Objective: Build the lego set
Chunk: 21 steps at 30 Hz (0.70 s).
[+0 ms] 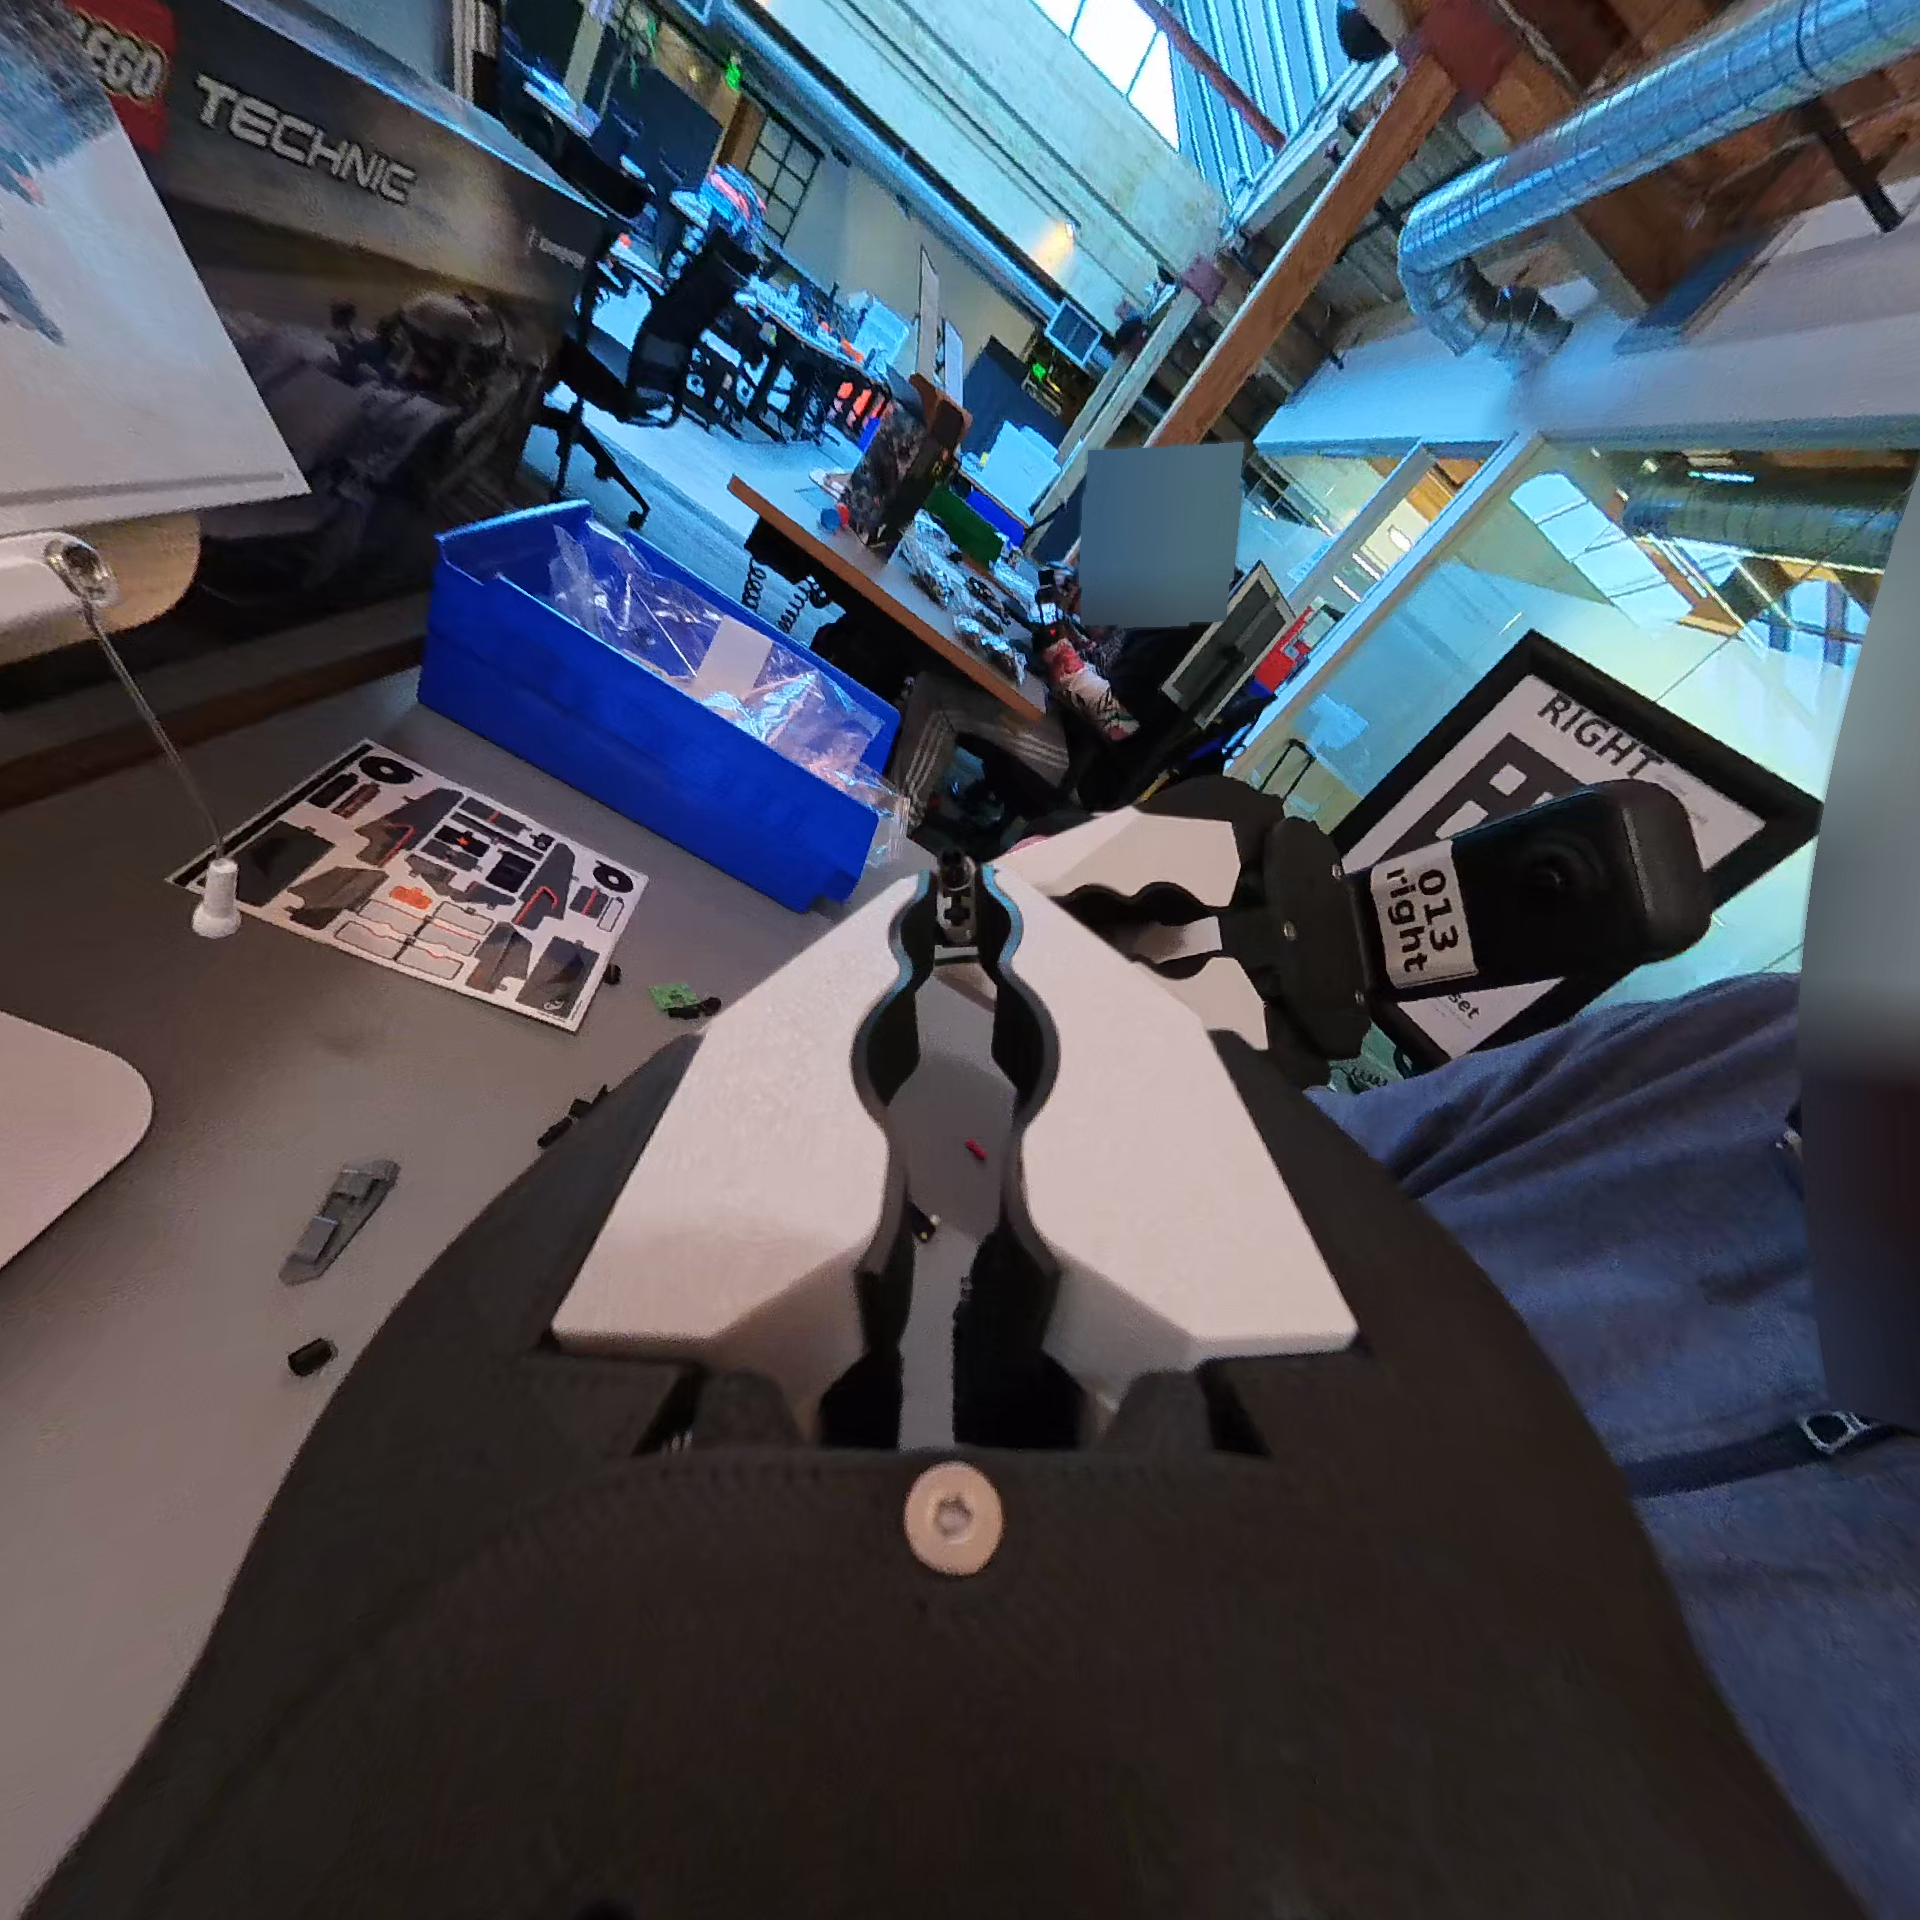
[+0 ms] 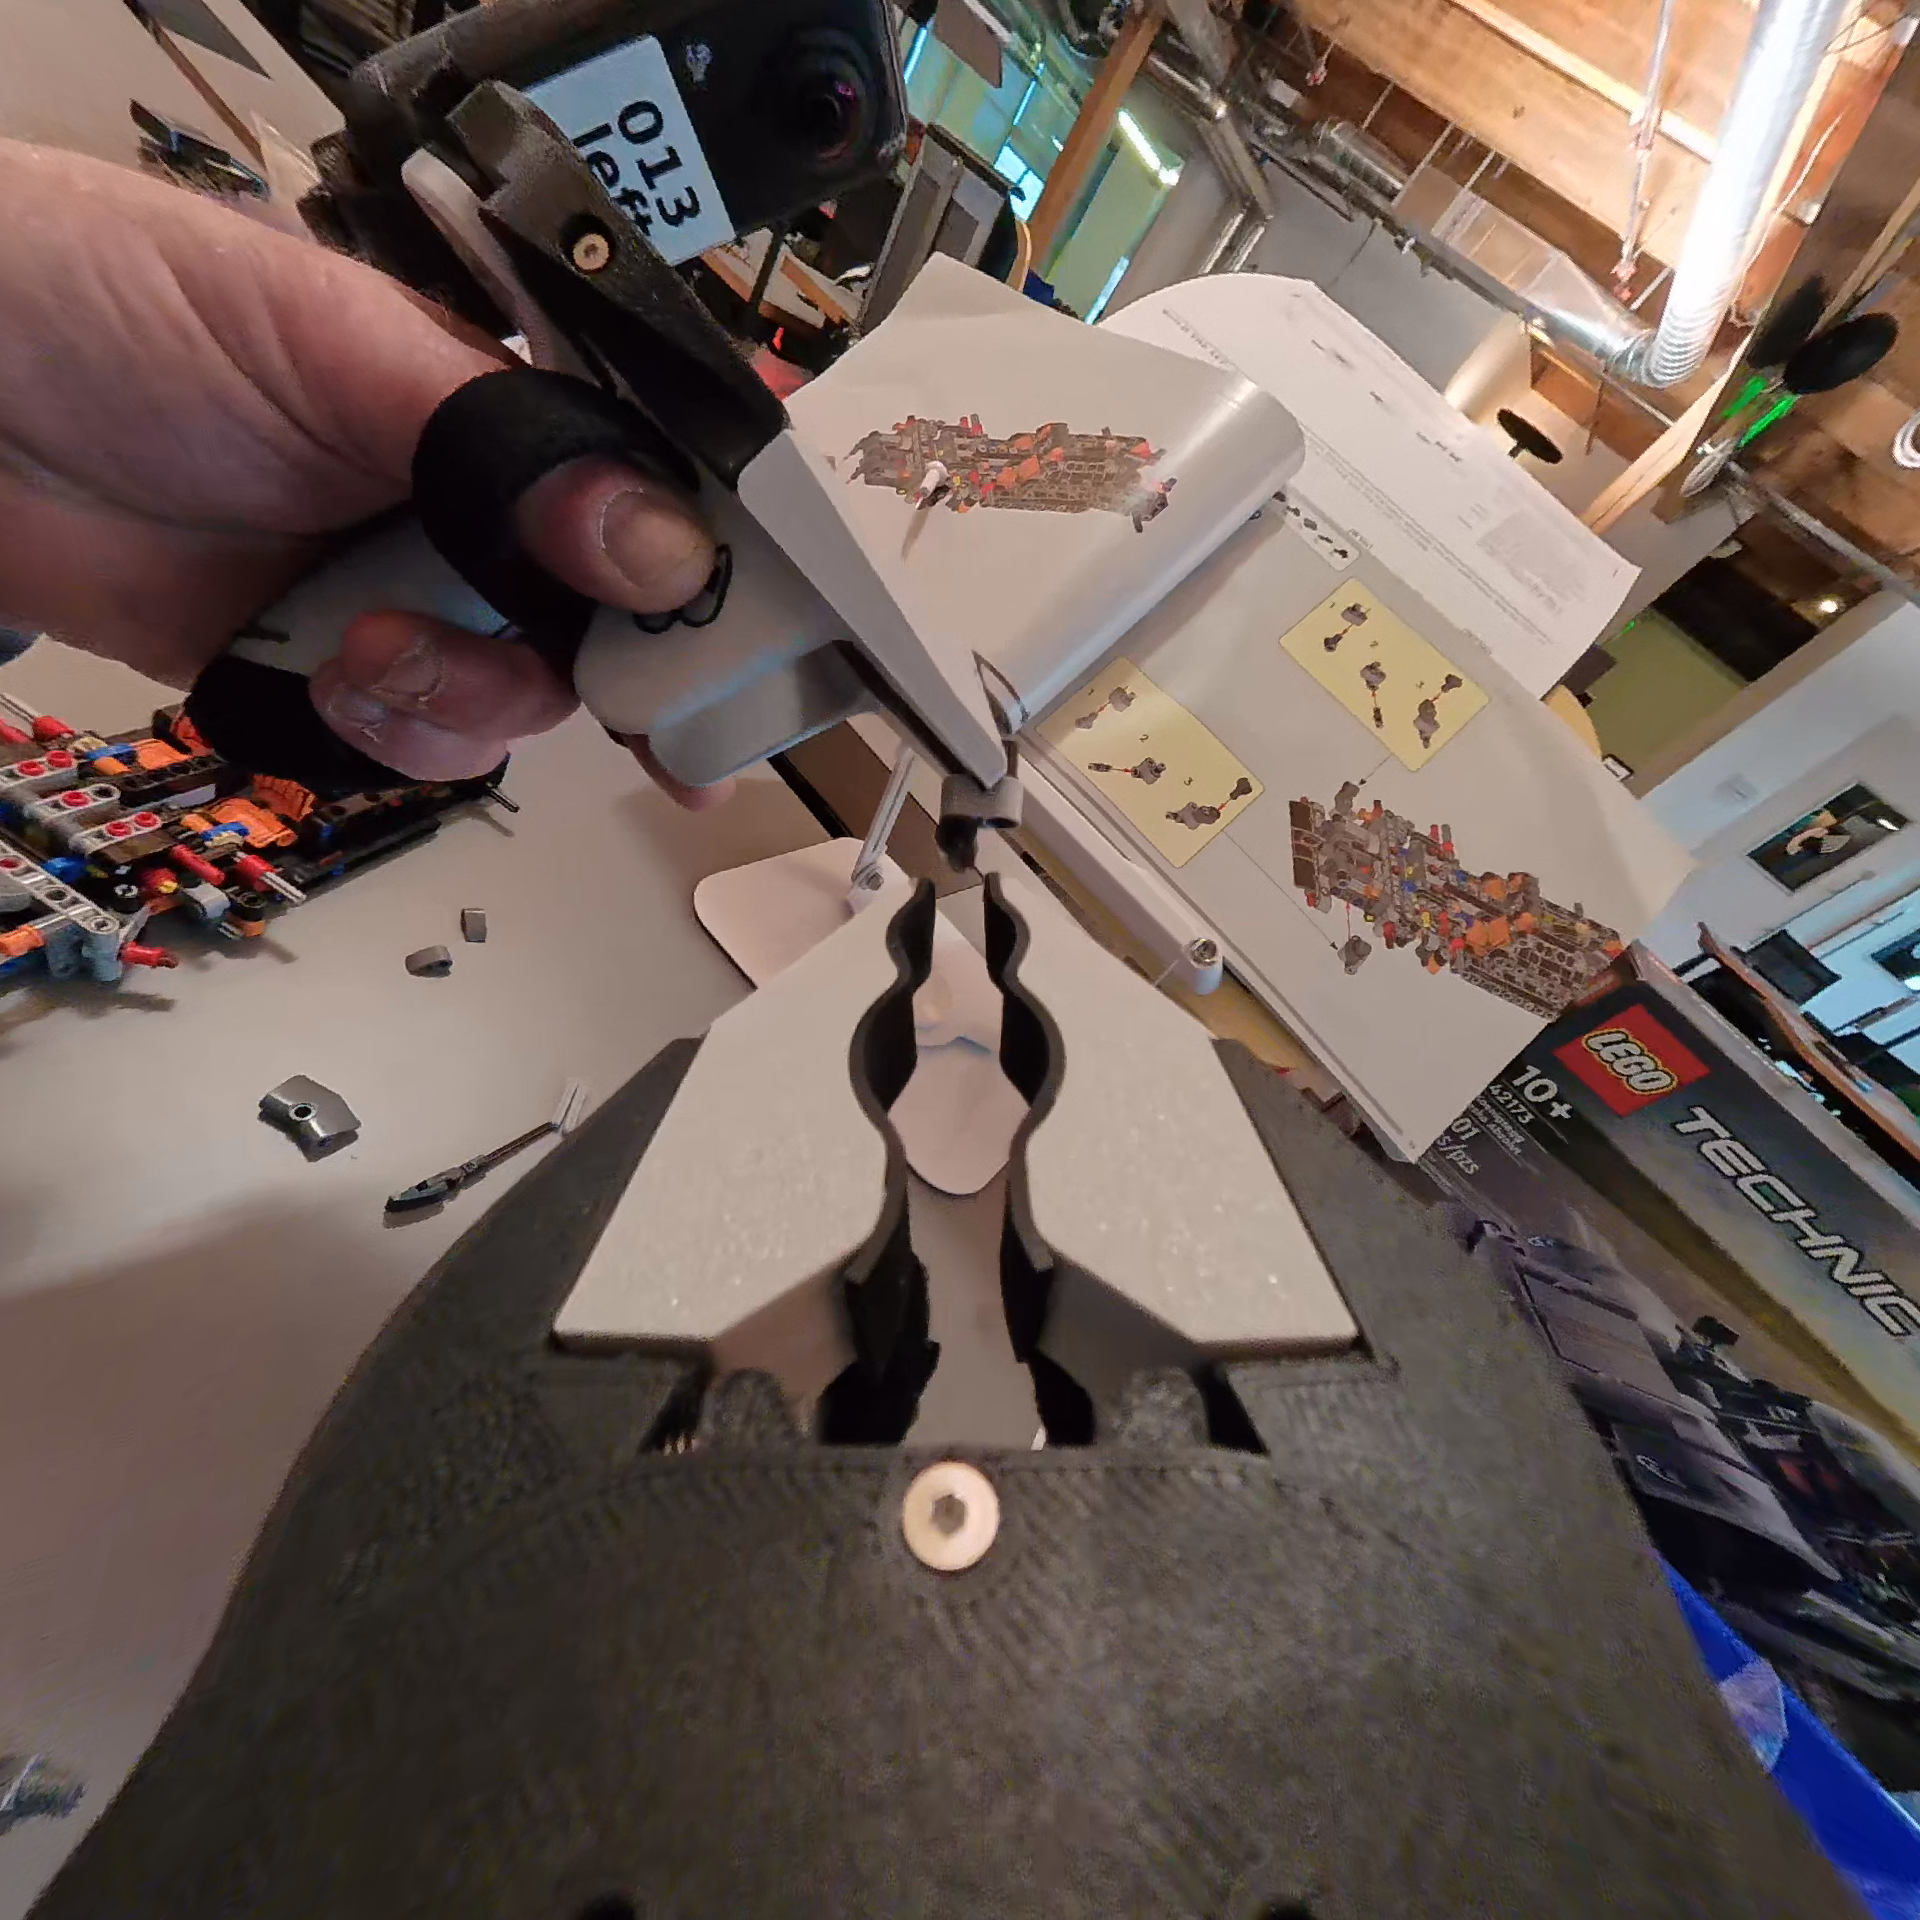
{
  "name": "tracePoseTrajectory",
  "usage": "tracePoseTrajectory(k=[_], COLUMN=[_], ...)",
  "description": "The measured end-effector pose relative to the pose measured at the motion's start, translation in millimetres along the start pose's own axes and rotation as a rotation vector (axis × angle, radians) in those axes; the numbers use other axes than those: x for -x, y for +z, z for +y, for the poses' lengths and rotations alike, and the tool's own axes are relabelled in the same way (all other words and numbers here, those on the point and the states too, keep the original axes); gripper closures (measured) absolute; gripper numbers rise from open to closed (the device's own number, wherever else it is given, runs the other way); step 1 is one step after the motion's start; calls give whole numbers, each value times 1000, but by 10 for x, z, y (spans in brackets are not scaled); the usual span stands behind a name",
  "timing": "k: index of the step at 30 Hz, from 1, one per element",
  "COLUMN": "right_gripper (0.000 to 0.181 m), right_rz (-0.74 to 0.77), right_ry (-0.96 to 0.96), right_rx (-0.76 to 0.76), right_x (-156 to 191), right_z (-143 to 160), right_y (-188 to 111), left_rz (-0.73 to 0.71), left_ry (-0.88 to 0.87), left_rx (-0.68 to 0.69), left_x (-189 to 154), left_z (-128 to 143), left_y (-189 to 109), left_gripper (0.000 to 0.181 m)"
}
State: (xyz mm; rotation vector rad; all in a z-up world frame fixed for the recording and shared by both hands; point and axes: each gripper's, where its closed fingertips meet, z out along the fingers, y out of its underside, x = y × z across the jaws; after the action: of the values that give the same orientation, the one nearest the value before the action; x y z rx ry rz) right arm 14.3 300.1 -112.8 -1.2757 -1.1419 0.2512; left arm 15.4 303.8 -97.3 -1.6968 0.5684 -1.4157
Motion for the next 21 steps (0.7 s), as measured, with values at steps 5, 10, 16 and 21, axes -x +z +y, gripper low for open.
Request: tracePoseTrajectory(k=[5, 10, 16, 21], right_gripper=[176, 177, 178, 177], right_rz=[6, -3, -48, -267], right_ry=[-29, -33, 69, 483], right_rx=[-13, -19, -101, -309], right_x=[-6, -4, -52, -191], right_z=[-11, -8, -90, -206], right_y=[2, -18, -84, -211], left_rz=[-5, 5, 23, 18], left_ry=[-2, -23, 8, 103], left_rx=[13, 5, 0, -76], left_x=[-2, -7, -110, -189], left_z=[41, 50, -4, -206], left_y=[71, 79, 110, 11], left_gripper=[176, 176, 165, 152])
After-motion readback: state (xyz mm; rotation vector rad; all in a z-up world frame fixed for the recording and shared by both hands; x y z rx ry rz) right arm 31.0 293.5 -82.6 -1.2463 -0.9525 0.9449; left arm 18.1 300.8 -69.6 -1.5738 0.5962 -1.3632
